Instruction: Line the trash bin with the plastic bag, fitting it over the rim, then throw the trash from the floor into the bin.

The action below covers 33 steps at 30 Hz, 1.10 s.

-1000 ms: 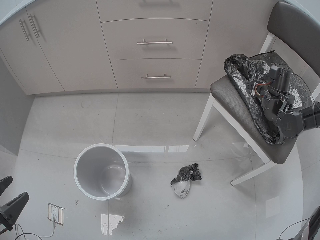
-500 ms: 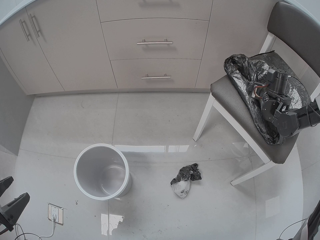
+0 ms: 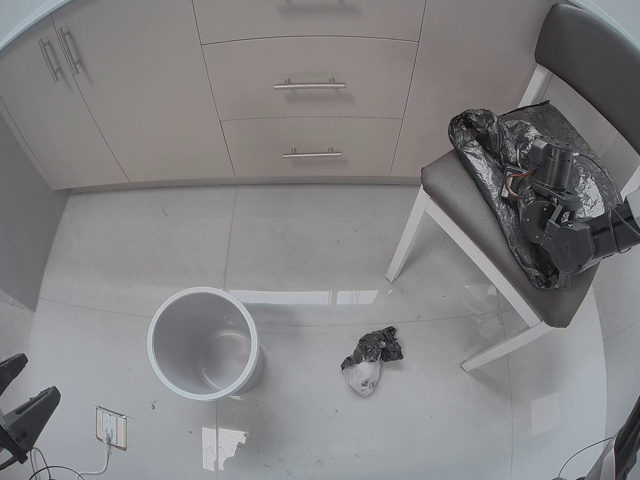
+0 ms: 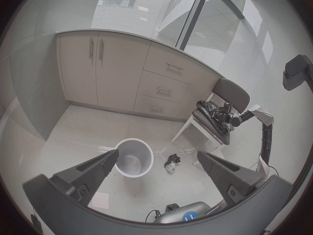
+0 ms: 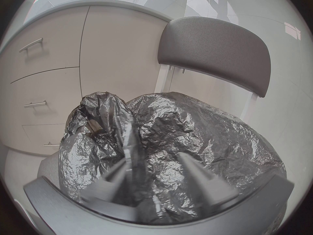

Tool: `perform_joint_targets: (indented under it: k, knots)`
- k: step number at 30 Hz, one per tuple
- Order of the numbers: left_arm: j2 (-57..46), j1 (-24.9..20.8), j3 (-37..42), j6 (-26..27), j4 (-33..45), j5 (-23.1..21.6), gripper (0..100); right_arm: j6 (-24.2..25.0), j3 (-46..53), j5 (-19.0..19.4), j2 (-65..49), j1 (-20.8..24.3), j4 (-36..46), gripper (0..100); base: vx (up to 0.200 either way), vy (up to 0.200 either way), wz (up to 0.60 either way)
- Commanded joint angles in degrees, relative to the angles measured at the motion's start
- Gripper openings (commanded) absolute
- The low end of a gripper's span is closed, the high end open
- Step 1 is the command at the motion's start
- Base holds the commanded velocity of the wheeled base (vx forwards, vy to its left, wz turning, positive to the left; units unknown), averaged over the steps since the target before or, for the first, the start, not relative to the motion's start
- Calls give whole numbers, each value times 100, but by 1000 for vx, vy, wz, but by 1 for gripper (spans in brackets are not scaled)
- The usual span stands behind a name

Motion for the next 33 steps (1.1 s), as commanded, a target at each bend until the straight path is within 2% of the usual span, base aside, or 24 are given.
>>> perform_joint_targets:
  k: [1,12,15,19,20,23,26,28,33]
  knots:
    - [-13,1,5,-3,7,-2,100,4,-6,8,2,1,-29,0,0,0,0]
    - [-75,1,22,5,7,7,100,31,-59,26,-42,-96,33,0,0,0,0]
    - [-110,1,31,5,7,7,100,48,-191,184,-68,-254,490,0,0,0,0]
    - [-286,1,31,5,16,7,100,426,-709,1098,-86,-518,1377,0,0,0,0]
    - [-295,1,40,5,16,7,100,470,-753,1168,-86,-527,1456,0,0,0,0]
    - [-365,1,57,5,34,7,100,1156,-1342,2328,-279,-650,2792,0,0,0,0]
    - [-356,1,119,14,25,7,100,1903,-1878,3269,-244,-817,3531,0,0,0,0]
    - [-356,1,180,32,25,-2,100,2465,-2019,3708,-191,-896,3777,0,0,0,0]
    - [-365,1,198,32,25,-151,100,3573,-2028,4640,28,-1142,3794,0,0,0,0]
